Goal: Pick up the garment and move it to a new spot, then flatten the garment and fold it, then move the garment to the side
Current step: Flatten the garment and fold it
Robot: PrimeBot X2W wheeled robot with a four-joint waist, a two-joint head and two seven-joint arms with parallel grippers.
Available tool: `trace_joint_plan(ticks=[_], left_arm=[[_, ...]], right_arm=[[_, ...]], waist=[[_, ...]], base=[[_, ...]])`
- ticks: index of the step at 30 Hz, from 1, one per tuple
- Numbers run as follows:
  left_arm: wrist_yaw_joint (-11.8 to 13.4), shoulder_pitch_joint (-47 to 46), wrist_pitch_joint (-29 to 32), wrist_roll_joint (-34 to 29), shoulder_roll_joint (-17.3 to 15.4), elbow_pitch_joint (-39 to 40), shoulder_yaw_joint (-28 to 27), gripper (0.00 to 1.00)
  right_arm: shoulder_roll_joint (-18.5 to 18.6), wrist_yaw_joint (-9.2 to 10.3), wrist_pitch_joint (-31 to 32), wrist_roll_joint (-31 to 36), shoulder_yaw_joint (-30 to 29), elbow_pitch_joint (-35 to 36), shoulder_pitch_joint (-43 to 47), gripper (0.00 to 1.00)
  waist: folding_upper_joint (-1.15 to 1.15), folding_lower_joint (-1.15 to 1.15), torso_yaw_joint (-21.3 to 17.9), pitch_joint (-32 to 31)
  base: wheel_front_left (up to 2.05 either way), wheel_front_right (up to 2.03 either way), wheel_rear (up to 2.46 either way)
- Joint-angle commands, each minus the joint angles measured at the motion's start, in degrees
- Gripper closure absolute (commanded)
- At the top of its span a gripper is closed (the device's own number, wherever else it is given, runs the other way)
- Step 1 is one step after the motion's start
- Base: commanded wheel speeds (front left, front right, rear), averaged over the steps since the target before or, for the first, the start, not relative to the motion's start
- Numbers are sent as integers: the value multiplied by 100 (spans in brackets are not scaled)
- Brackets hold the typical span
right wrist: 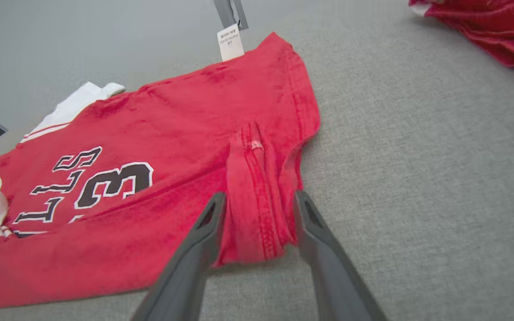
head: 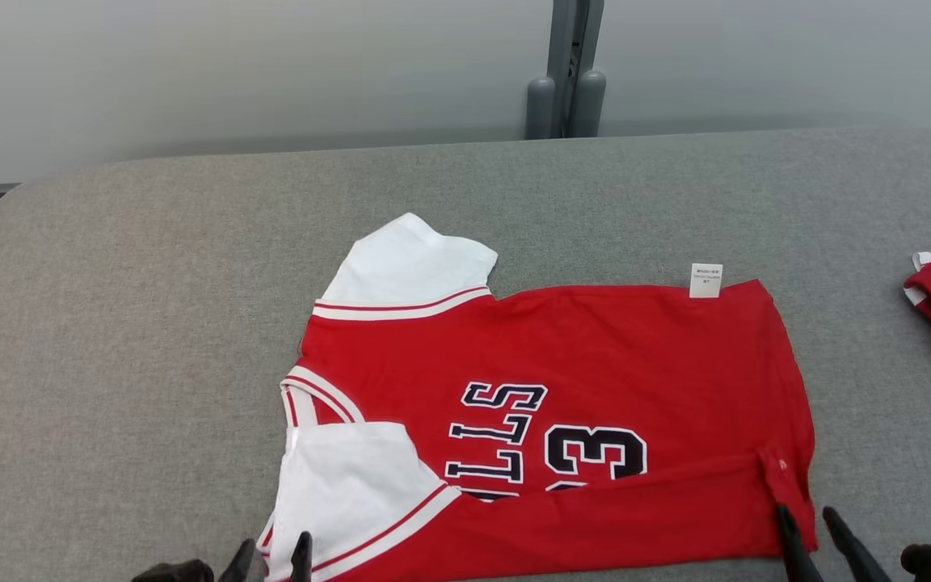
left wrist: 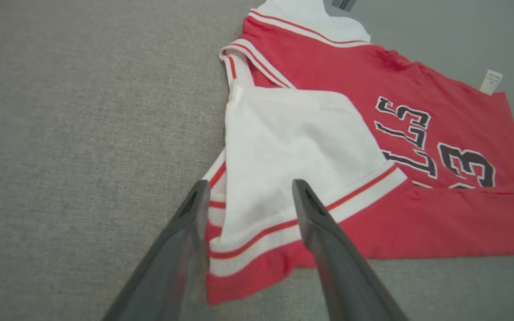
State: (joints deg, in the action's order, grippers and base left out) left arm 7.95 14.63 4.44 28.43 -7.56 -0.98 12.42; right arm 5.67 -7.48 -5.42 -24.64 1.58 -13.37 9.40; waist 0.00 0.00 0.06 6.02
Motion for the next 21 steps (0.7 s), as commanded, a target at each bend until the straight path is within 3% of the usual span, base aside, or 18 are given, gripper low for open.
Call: trace_joint_plan(ticks=[1,12,21], left_arm=[[73,-169,-56,-114,-75,46,-15,0],[395,-836,-1028,-847,-275,497,-219,0],[486,-1123,-1174,-945,-244,555,-193,0]], right_arm=[[47,-2,-115,57,-49,157,-24,0],[142,-2,-375,685,-399,1476,-540,0],[53,-2,-136,805,-416,1783,-513,0]], waist=[[0,0,-15,-10],[0,0,-116,-21],[0,0,-75,106]], base=[[0,0,0],[0,0,0],[0,0,0]])
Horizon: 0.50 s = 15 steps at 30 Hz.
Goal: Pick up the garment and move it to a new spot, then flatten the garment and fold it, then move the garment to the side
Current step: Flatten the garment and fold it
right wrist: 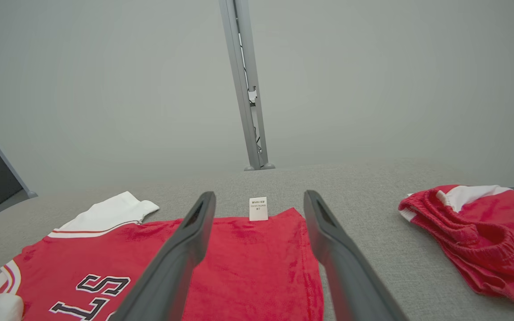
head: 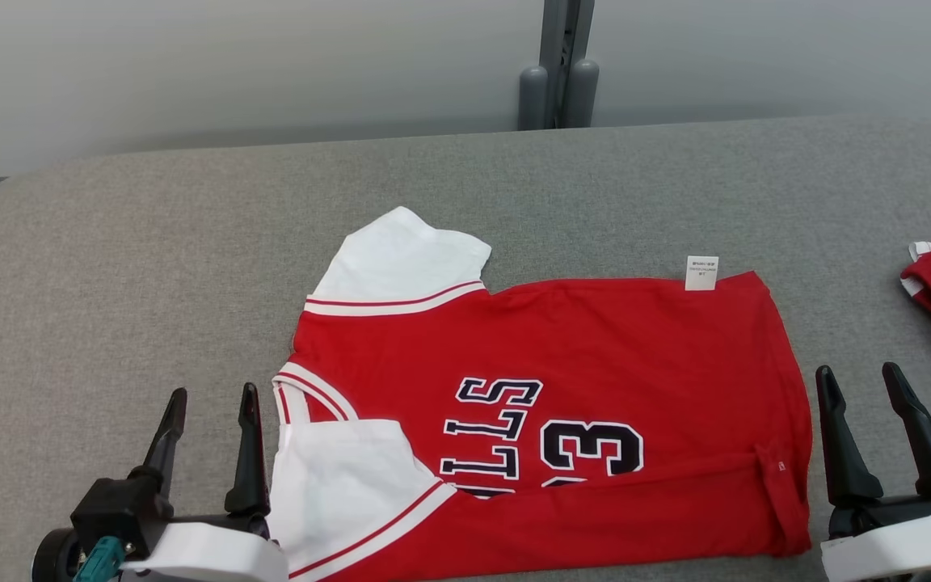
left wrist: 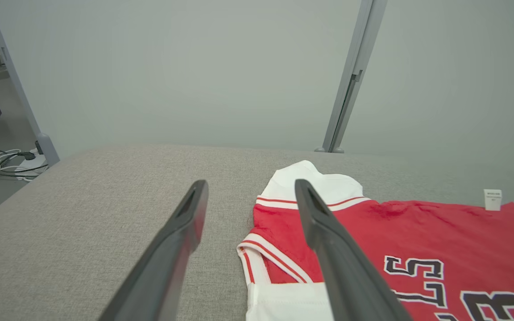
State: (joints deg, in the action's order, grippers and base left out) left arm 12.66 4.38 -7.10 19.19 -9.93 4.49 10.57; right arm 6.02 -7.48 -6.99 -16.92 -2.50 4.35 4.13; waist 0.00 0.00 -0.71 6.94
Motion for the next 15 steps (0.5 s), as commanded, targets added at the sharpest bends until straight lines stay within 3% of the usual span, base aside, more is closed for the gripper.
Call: trace_joint_plan(ticks=[1,7,15], left_arm=[[6,-135,0,-58,-22,-17,24,0],[-270,-958,195,-55,-15,-267,243,0],[-871,-3286,777,0,65,-1312,548,0]], right_arm=[[10,-2,36,40,-12,27,2,0],[23,-3,98,58,-156,145,-170,0],[163,-3,165,21,-211,355,-645,0]], waist=[[0,0,4,51],[0,0,76,473],[0,0,39,1447]], base=[[0,0,0],[0,0,0],[0,0,0]])
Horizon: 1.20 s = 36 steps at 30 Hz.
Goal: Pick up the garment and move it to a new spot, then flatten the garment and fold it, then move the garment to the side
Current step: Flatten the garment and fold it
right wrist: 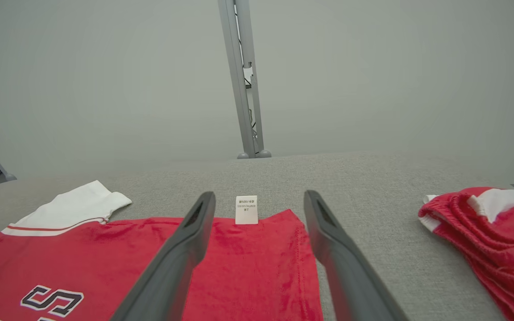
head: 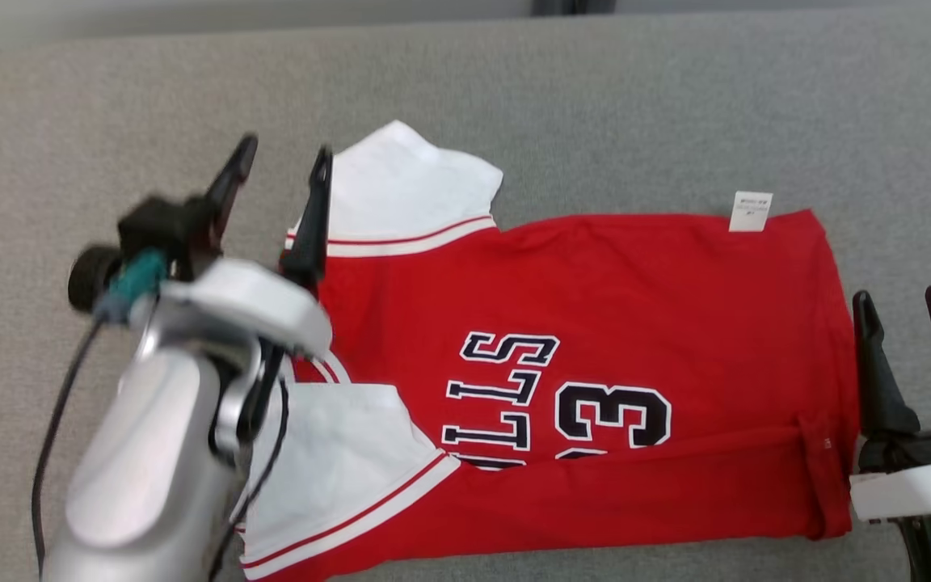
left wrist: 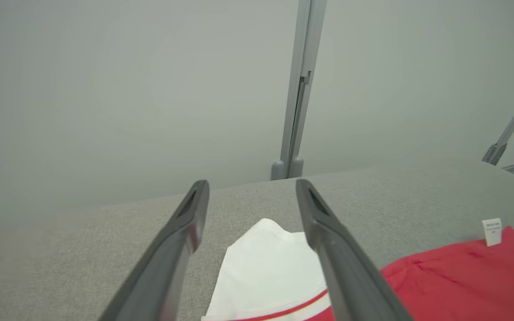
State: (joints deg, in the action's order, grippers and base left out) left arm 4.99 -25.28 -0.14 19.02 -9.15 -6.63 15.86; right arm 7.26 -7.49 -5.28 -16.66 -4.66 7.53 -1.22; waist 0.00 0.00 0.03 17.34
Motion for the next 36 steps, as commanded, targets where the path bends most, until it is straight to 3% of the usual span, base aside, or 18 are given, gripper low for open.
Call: trace_joint_plan(ticks=[1,10,18,19,20,21,27,36], left_arm=[[-180,-631,145,26,-11,-408,43,0],[-691,-2515,446,181,241,-2823,218,0],[-780,-3073,619,184,297,-4390,330,0],[-773,-3115,615,175,292,-4555,344,21],[-785,-3137,576,187,298,-4699,342,72],[-770,-3145,532,195,298,-4830,341,100],[-832,-3291,104,200,368,-5287,418,100],[-957,-3598,-407,285,553,-5449,613,100]], right_arm=[[62,-2,-20,-22,24,52,-186,0],[115,-1,-155,-47,139,-79,-616,0],[109,-1,-259,-78,231,-278,-731,0],[113,-1,-257,-85,226,-293,-729,0],[125,-1,-259,-94,215,-307,-728,0],[131,-1,-262,-115,204,-332,-739,0],[286,-1,-241,-355,35,-628,-930,0],[884,-1,109,-687,168,-1404,-1824,0]], waist=[[0,0,-71,522],[0,0,-345,1085],[0,0,-519,1113],[0,0,-531,1099],[0,0,-538,1090],[0,0,-549,1080],[0,0,-471,1002],[0,0,-101,1112]], base=[[0,0,0],[0,0,0],[0,0,0],[0,0,0],[0,0,0],[0,0,0],[0,0,0],[0,0,0]])
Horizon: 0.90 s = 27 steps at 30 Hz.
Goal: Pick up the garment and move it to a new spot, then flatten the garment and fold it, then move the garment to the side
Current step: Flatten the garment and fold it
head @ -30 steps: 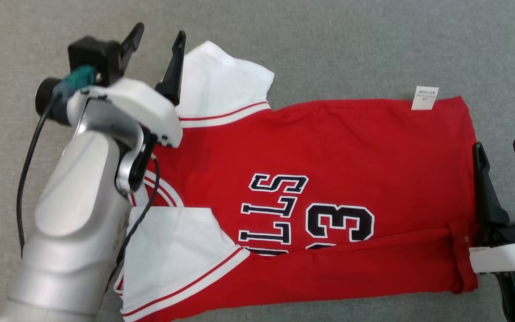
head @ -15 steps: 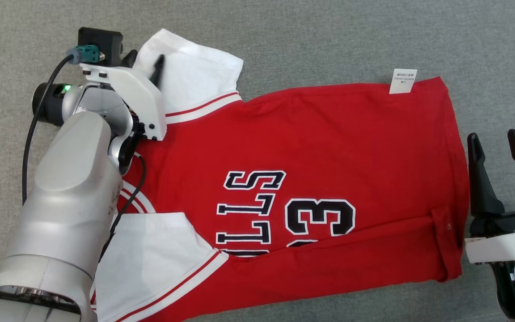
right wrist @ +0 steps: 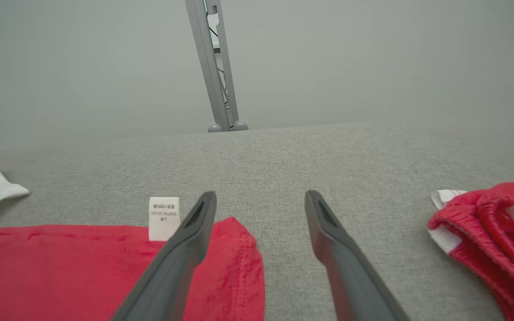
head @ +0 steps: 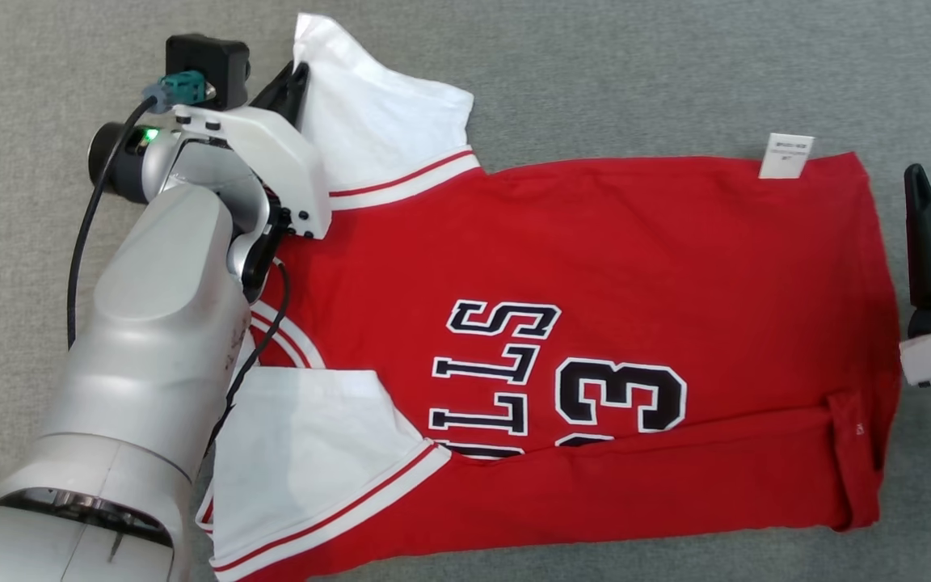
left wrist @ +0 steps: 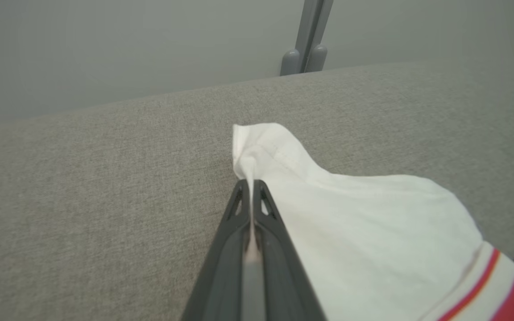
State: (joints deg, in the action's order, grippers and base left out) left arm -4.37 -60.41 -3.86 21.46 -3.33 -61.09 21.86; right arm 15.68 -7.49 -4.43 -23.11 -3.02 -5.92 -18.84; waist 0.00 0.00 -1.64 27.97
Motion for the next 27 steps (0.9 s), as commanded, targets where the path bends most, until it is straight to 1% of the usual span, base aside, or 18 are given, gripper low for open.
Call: trace_joint_plan(ticks=[1,5,10,11,12,13,15,19,27], left_arm=[[-28,-125,-94,52,-19,3,35,100],[-74,-248,-258,143,16,51,161,100],[-121,-279,-386,339,28,181,362,100],[-112,-276,-387,380,27,201,402,100],[-102,-273,-409,420,27,224,439,100],[-90,-270,-425,465,27,238,474,100],[-76,-264,-454,522,26,267,538,100],[-36,-266,-529,615,26,293,598,100],[-10,-106,-830,696,-62,518,523,100]], right_arm=[[113,-1,93,-85,79,-193,-179,0],[366,-1,414,-303,305,-785,-467,0],[604,-1,718,-577,590,-1254,-677,0],[618,-1,809,-669,648,-1333,-699,13],[622,-1,869,-724,693,-1383,-722,61],[641,-1,932,-787,745,-1416,-745,100],[699,-1,1005,-904,828,-1437,-808,100],[823,-1,807,-1016,836,-1249,-1014,100],[820,-1,665,-1257,883,-978,-1137,100]], waist=[[0,0,107,74],[0,0,280,147],[0,0,391,172],[0,0,400,170],[0,0,406,166],[0,0,411,160],[0,0,413,150],[0,0,394,100],[0,0,332,-18]], base=[[0,0,0],[0,0,0],[0,0,0],[0,0,0],[0,0,0],[0,0,0],[0,0,0],[0,0,0],[0,0,0]])
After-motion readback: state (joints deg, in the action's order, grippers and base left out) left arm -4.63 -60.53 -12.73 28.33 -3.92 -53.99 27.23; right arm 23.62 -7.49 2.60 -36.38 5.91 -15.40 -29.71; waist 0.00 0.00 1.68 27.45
